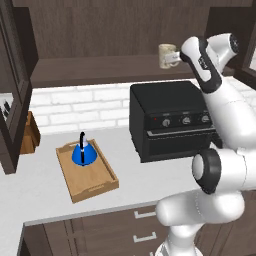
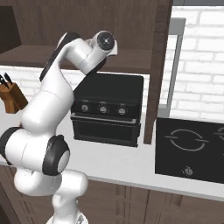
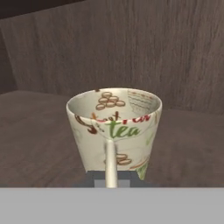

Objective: Pick the kettle from the counter and place it on the tray. Then pick the mug from the cabinet and place it on the tray. Then close the cabinet doors.

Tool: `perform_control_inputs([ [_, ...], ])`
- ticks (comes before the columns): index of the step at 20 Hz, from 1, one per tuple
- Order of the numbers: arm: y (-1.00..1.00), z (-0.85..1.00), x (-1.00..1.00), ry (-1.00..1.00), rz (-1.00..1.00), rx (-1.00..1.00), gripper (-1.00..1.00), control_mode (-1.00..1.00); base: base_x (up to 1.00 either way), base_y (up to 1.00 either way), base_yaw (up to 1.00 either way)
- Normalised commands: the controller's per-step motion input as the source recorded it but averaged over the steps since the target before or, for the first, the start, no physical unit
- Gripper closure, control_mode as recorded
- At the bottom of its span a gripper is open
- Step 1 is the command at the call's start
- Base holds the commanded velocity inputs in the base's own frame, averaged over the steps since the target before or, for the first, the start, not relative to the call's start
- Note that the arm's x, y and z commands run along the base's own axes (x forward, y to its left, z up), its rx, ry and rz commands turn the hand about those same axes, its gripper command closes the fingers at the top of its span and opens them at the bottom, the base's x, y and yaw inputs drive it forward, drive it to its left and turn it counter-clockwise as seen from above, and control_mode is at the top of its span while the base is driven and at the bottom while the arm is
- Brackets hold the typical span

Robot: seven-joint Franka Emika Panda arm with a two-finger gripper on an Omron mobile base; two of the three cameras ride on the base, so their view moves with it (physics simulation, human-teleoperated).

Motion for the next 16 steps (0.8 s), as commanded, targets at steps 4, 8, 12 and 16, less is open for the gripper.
perform_control_inputs([
  [4,0.42,0.0,-0.83,0.0,0.04,0.0,1.0,-1.0,0.0,0.0,0.0],
  [8,0.46,0.0,-0.82,0.0,0.05,0.0,1.0,-1.0,0.0,0.0,0.0],
  [12,0.55,0.0,-0.91,0.0,0.08,0.0,1.0,-1.0,0.0,0.0,0.0],
  [16,0.61,-0.03,-0.98,0.0,0.1,0.0,1.0,-1.0,0.0,0.0,0.0],
])
